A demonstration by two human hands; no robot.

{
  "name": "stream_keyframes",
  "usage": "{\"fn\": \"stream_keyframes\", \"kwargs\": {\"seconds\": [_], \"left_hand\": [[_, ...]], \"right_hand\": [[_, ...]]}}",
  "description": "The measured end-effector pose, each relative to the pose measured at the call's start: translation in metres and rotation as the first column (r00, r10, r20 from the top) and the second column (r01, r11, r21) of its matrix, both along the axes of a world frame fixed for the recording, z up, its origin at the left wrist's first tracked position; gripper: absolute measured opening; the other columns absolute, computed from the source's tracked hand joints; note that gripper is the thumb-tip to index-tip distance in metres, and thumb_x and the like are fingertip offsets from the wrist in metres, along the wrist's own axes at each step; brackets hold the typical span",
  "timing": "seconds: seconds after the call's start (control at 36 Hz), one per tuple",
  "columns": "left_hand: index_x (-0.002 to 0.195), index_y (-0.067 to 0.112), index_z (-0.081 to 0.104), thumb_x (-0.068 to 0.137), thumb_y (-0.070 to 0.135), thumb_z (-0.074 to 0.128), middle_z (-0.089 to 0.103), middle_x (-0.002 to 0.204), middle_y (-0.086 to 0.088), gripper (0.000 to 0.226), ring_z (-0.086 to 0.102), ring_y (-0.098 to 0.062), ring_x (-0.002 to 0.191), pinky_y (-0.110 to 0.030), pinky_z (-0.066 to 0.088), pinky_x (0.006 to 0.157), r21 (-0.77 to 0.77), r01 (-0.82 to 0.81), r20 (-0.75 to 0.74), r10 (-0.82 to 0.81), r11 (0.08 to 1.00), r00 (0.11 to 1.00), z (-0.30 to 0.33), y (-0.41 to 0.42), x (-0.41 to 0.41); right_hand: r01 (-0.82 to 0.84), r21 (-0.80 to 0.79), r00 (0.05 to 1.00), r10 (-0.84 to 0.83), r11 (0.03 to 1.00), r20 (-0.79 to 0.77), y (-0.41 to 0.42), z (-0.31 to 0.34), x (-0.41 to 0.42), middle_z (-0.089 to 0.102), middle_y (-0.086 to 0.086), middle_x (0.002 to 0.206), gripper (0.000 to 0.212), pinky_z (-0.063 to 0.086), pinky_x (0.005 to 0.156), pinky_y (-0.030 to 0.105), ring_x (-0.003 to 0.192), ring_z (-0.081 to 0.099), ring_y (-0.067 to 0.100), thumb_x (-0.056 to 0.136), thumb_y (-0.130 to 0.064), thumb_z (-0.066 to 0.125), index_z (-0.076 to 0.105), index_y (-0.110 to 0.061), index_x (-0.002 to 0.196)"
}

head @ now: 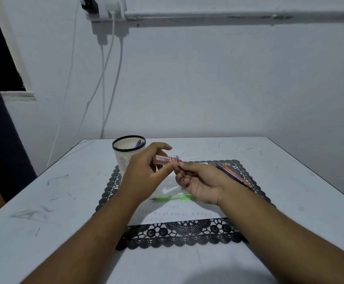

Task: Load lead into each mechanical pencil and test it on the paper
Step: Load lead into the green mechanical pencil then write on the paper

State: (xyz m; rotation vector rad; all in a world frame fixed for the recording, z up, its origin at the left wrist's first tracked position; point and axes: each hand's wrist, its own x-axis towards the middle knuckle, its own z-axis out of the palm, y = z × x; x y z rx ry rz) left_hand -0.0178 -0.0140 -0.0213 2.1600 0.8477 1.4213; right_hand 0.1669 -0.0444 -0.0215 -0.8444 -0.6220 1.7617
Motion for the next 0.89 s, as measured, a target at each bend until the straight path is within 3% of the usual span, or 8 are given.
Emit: {"fn": "stream_keyframes", "kwargs": {"seconds": [0.14, 0.25, 0.39, 0.5, 0.61, 0.75, 0.83, 0.89], "left_hand": [[0.101, 0.021, 0.074, 0.091, 0.018, 0.079, 0.075, 0.092, 0.009, 0.012, 0.072, -0.018, 0.084, -0.041, 0.058, 0.073, 0.004, 0.039, 0.041, -0.039, 0.999, 0.998, 0.0, 0.001, 0.003], [0.103, 0.016, 0.076, 0.093, 0.023, 0.076, 0.072, 0.095, 0.011, 0.012, 0.067, -0.016, 0.085, -0.031, 0.054, 0.072, 0.196, -0.031, -0.078, 0.048, 0.98, 0.996, 0.002, 0.005, 0.0], [0.105, 0.018, 0.075, 0.094, 0.025, 0.074, 0.07, 0.095, 0.012, 0.013, 0.064, -0.012, 0.08, -0.022, 0.051, 0.072, 0.247, -0.027, -0.15, 0.066, 0.969, 0.986, 0.002, 0.005, -0.002], [0.104, 0.018, 0.075, 0.094, 0.02, 0.076, 0.069, 0.095, 0.013, 0.011, 0.063, -0.012, 0.079, -0.018, 0.049, 0.07, 0.239, -0.019, -0.153, 0.057, 0.971, 0.987, 0.001, 0.006, -0.002], [0.105, 0.019, 0.075, 0.093, 0.025, 0.076, 0.07, 0.095, 0.015, 0.013, 0.064, -0.012, 0.079, -0.023, 0.051, 0.07, 0.219, -0.008, -0.167, 0.045, 0.976, 0.985, 0.0, 0.007, -0.003], [0.104, 0.02, 0.076, 0.088, 0.024, 0.082, 0.072, 0.096, 0.014, 0.017, 0.067, -0.013, 0.083, -0.025, 0.053, 0.065, 0.095, -0.01, -0.1, 0.019, 0.995, 0.995, -0.003, 0.008, -0.003], [0.103, 0.019, 0.077, 0.086, 0.022, 0.084, 0.073, 0.095, 0.012, 0.019, 0.068, -0.008, 0.089, -0.013, 0.048, 0.069, 0.065, -0.011, -0.071, 0.016, 0.998, 0.997, -0.001, 0.007, -0.003], [0.103, 0.021, 0.077, 0.085, 0.026, 0.084, 0.073, 0.095, 0.012, 0.02, 0.069, -0.01, 0.091, -0.021, 0.053, 0.072, 0.05, -0.024, -0.057, 0.027, 0.998, 0.998, -0.002, 0.008, -0.004]], "right_hand": [[-0.052, 0.003, 0.995, 0.052, 0.999, -0.087, 0.002, -0.002, -0.004, 0.073, 0.014, 0.088, 0.012, 0.051, 0.049, 0.014, 0.063, 0.065, 0.016, 0.086, -0.001, 0.067, 0.078, 0.003, 0.089], [-0.064, 0.005, 0.992, 0.064, 0.998, -0.111, 0.004, -0.004, -0.006, 0.074, 0.018, 0.098, 0.015, 0.055, 0.05, 0.018, 0.068, 0.066, 0.017, 0.084, -0.002, 0.07, 0.076, 0.004, 0.096], [-0.053, 0.012, 0.99, 0.055, 0.998, -0.128, 0.003, -0.005, -0.005, 0.074, 0.018, 0.092, 0.028, 0.056, 0.052, 0.021, 0.067, 0.068, 0.02, 0.087, -0.004, 0.066, 0.065, 0.005, 0.113], [-0.049, 0.001, 0.991, 0.049, 0.999, -0.124, 0.001, -0.006, -0.005, 0.073, 0.015, 0.087, 0.023, 0.057, 0.053, 0.021, 0.067, 0.068, 0.019, 0.088, -0.003, 0.065, 0.067, 0.006, 0.109], [-0.024, -0.008, 0.994, 0.023, 1.0, -0.11, 0.002, -0.006, -0.007, 0.072, 0.014, 0.081, 0.017, 0.058, 0.052, 0.021, 0.063, 0.069, 0.019, 0.084, -0.003, 0.068, 0.071, 0.006, 0.1], [0.034, -0.023, 0.993, -0.036, 0.999, -0.11, 0.002, -0.007, -0.005, 0.073, 0.017, 0.083, 0.011, 0.06, 0.053, 0.023, 0.061, 0.07, 0.019, 0.093, -0.002, 0.066, 0.07, 0.007, 0.099], [0.115, 0.02, 0.991, -0.113, 0.993, -0.066, 0.003, -0.007, -0.004, 0.073, 0.017, 0.081, 0.009, 0.058, 0.051, 0.022, 0.059, 0.068, 0.017, 0.095, -0.003, 0.067, 0.07, 0.004, 0.1], [0.159, 0.08, 0.987, -0.158, 0.984, -0.015, 0.003, -0.007, -0.004, 0.073, 0.015, 0.08, 0.005, 0.057, 0.051, 0.021, 0.059, 0.067, 0.015, 0.097, -0.005, 0.066, 0.068, 0.0, 0.099]]}}
